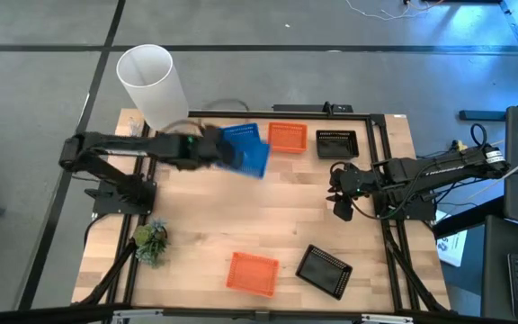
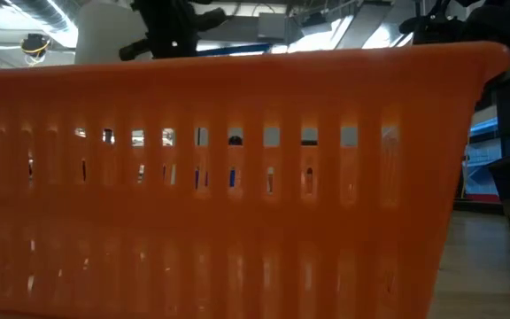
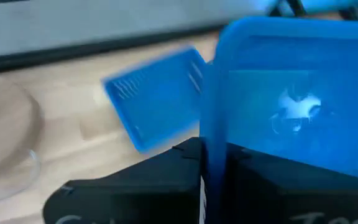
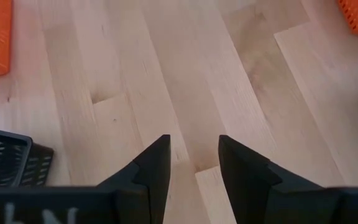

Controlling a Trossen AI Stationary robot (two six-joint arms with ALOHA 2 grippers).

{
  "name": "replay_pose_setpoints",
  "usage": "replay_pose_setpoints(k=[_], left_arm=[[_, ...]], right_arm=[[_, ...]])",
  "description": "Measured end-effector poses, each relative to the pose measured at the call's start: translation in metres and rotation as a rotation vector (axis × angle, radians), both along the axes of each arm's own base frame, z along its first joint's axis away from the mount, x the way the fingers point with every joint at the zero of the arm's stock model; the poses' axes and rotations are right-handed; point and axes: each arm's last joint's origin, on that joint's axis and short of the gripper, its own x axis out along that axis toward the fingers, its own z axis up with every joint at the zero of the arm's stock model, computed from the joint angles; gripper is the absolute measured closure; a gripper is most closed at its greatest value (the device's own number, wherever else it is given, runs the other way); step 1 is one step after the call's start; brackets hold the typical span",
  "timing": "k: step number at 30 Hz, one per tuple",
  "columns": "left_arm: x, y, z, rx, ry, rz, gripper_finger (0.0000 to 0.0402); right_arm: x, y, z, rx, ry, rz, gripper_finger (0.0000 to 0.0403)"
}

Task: Stack baskets by color
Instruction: Stack the blue bin on top of the stacked blue bins

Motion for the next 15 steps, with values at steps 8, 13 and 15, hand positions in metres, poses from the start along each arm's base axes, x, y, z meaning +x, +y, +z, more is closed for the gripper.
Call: replay_pose_setpoints(k=[8, 13, 15], left_arm=[[0.005, 0.066, -0.01, -0.093, -0.111, 0.194, 0.0401], [0.016, 0.087, -0.032, -0.197, -0.138, 0.263, 0.0401], [0.02, 0.092, -0.042, -0.227, -0.12, 0.289, 0.0401]], right_arm=[[0.0, 0.0, 0.0, 0.001, -0.004, 0.0, 0.0268], [0.0, 0.0, 0.0, 0.001, -0.004, -0.001, 0.0268], [0.0, 0.0, 0.0, 0.0, -0.004, 0.0, 0.0268]])
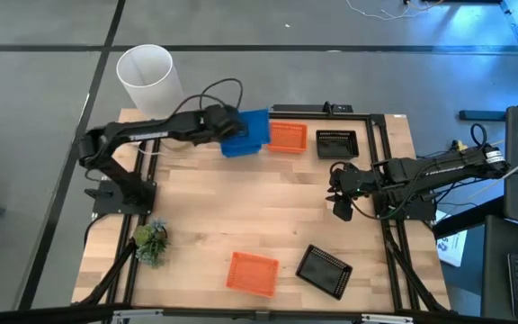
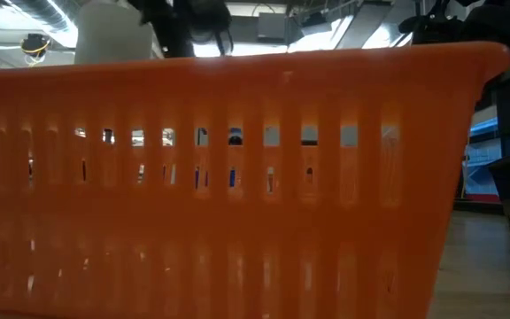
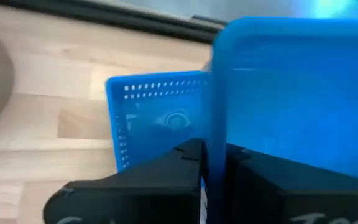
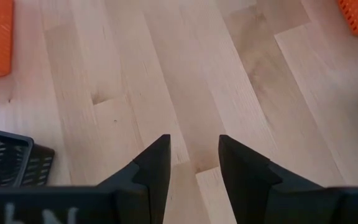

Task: Stack baskets by color
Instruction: Stack the blue bin on top of the stacked blue bins

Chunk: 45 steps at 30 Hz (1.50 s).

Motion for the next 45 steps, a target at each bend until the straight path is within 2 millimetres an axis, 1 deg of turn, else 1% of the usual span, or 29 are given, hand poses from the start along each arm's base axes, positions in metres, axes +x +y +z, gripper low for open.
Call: replay_pose_setpoints(k=[6, 9, 14, 21, 31, 36, 40, 45], left_arm=[[0.007, 0.013, -0.024, -0.066, 0.047, 0.036, 0.0401], [0.007, 0.018, -0.031, -0.095, 0.06, 0.04, 0.0401], [0.005, 0.024, -0.037, -0.123, 0.087, 0.054, 0.0401], [-0.007, 0.028, -0.041, -0.168, 0.173, 0.083, 0.0402], [-0.006, 0.03, -0.043, -0.185, 0.164, 0.071, 0.0401], [-0.001, 0.035, -0.054, -0.176, 0.195, 0.037, 0.0401], [0.004, 0.039, -0.061, -0.172, 0.187, 0.037, 0.0401], [0.004, 0.04, -0.061, -0.181, 0.182, 0.032, 0.0382]], right_arm=[[0.0, 0.0, 0.0, -0.001, 0.001, 0.001, 0.0268], [0.0, 0.0, 0.0, -0.007, 0.002, 0.009, 0.0268], [0.0, 0.0, 0.0, -0.014, 0.003, 0.019, 0.0268], [0.0, 0.0, 0.0, -0.014, 0.003, 0.02, 0.0268], [0.0, 0.0, 0.0, -0.015, 0.003, 0.02, 0.0268], [0.0, 0.0, 0.0, -0.014, 0.003, 0.021, 0.0268], [0.0, 0.0, 0.0, -0.014, 0.003, 0.02, 0.0268], [0.0, 0.0, 0.0, -0.014, 0.004, 0.021, 0.0268]])
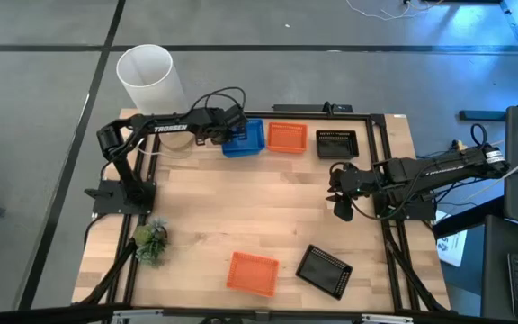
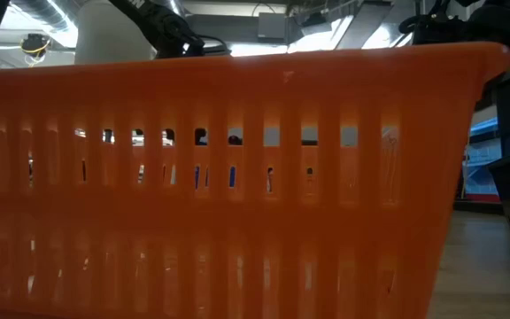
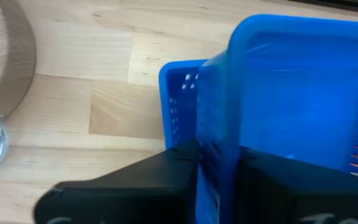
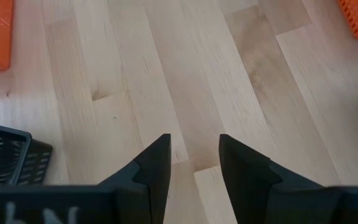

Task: Stack baskets by color
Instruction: Stack the blue bin on top of the stacked blue bins, then move the orange bin to the center of the table

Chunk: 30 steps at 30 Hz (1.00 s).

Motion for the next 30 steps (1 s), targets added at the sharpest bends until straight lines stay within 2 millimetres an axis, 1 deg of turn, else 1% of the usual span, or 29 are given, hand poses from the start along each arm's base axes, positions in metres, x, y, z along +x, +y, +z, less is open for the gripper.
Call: replay_pose_setpoints(k=[8, 10, 13, 16, 22, 24, 26, 28, 30], left_arm=[[0.0, 0.0, 0.0, 0.008, 0.005, 0.003, 0.0326], [0.0, 0.0, 0.001, 0.011, 0.005, 0.005, 0.0319], [-0.002, -0.001, 0.007, 0.028, -0.005, 0.007, 0.0316], [-0.006, -0.001, 0.019, 0.054, -0.016, -0.024, 0.0318], [-0.016, -0.004, 0.065, 0.156, -0.081, -0.051, 0.0319], [-0.018, -0.006, 0.076, 0.188, -0.097, -0.046, 0.0319], [-0.02, -0.009, 0.082, 0.199, -0.1, -0.047, 0.0319], [-0.018, -0.012, 0.082, 0.201, -0.105, -0.061, 0.0319], [-0.015, -0.018, 0.081, 0.174, -0.098, -0.12, 0.0319]], right_arm=[[0.0, 0.0, 0.0, 0.0, 0.002, 0.001, 0.0268], [0.0, 0.0, 0.0, 0.0, 0.003, 0.0, 0.0268], [0.0, 0.0, 0.0, 0.0, 0.003, 0.0, 0.0268], [0.0, 0.0, 0.0, 0.0, 0.003, 0.001, 0.0268], [0.0, 0.0, 0.0, 0.003, 0.003, -0.002, 0.0268], [0.0, 0.0, 0.0, 0.004, 0.002, -0.002, 0.0268], [0.0, 0.0, 0.0, 0.004, 0.002, -0.002, 0.0268], [0.0, 0.0, 0.0, 0.003, 0.0, -0.002, 0.0268], [0.0, 0.0, 0.0, 0.003, -0.001, -0.002, 0.0268]])
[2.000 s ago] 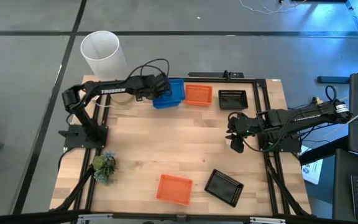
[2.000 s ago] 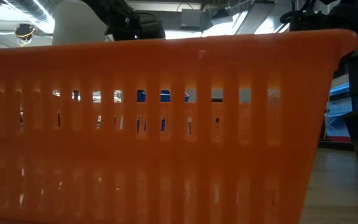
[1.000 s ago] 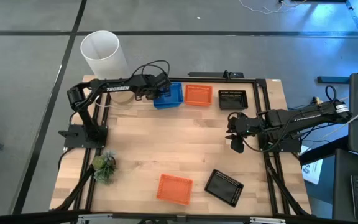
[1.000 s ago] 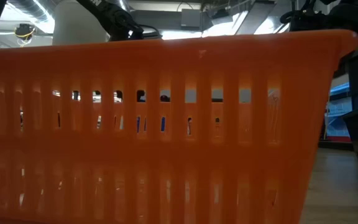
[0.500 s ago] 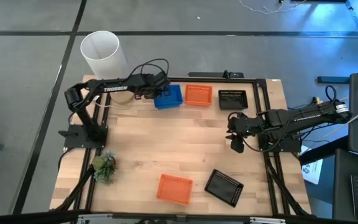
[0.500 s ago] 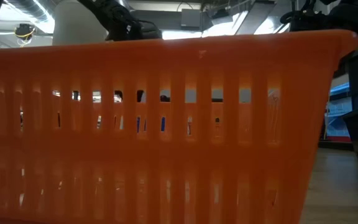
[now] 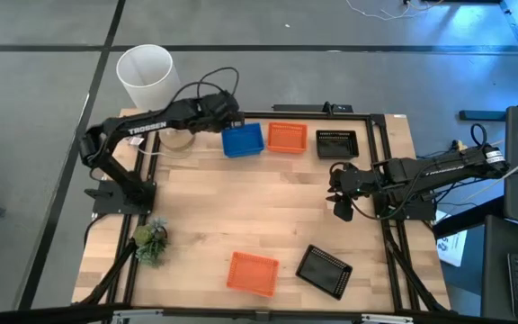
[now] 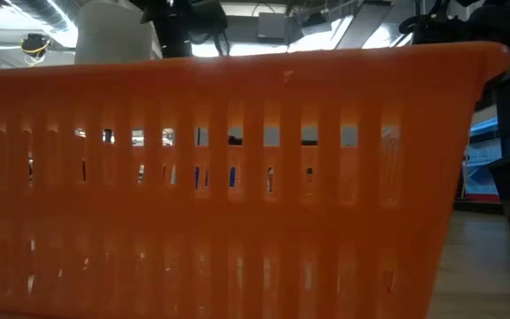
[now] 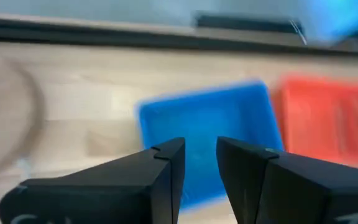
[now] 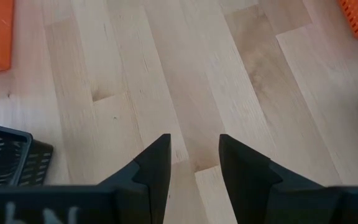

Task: Stack baskets by color
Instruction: Move the orange bin to the center of the table

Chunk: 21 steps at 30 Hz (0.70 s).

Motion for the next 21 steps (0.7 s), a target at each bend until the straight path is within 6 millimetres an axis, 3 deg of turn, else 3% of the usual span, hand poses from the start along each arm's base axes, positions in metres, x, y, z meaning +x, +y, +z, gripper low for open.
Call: replay_pose_setpoints(k=[3, 5, 11, 17, 21], left_arm=[[0.015, -0.021, -0.005, -0.051, 0.016, -0.228, 0.0319], [0.025, -0.045, -0.007, -0.099, 0.023, -0.414, 0.0319], [0.045, -0.143, -0.006, -0.164, 0.008, -0.815, 0.0319], [0.036, -0.232, -0.006, -0.107, 0.046, -1.055, 0.0319], [0.026, -0.276, -0.004, -0.022, 0.03, -1.168, 0.0319]], right_arm=[[0.0, 0.0, 0.0, 0.0, 0.001, 0.0, 0.0268], [-0.001, 0.0, 0.0, -0.001, 0.008, 0.001, 0.0268], [-0.001, 0.0, -0.001, -0.002, 0.018, -0.001, 0.0268], [-0.001, 0.0, -0.001, -0.001, 0.018, -0.002, 0.0268], [-0.001, 0.0, -0.001, 0.012, 0.017, -0.022, 0.0268]])
